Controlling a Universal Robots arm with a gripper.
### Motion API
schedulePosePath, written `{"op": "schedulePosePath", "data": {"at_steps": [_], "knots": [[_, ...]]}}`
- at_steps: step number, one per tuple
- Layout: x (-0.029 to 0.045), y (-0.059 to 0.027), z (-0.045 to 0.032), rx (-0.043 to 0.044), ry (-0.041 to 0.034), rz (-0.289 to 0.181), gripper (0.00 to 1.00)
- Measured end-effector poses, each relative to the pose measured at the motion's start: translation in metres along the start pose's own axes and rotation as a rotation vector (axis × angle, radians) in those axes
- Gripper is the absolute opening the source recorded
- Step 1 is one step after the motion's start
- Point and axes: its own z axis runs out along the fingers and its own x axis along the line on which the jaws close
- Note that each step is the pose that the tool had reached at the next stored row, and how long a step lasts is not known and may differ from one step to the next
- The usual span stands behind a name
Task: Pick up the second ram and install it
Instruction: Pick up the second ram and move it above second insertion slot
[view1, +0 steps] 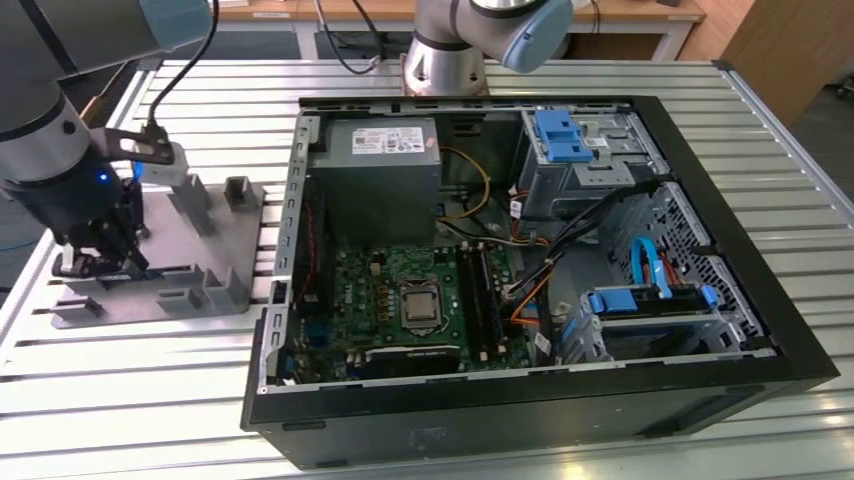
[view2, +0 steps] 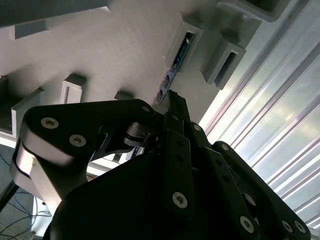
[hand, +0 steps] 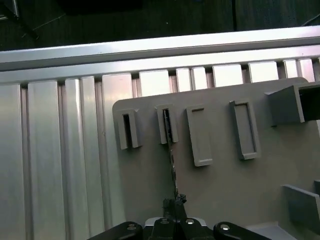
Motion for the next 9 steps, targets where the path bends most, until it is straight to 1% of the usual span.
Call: {"op": "schedulePosePath", "data": {"at_steps": [9], "knots": [[0.0000,-0.0001,0.0007,-0.0037,0.0101,-0.156,0.10]]}}
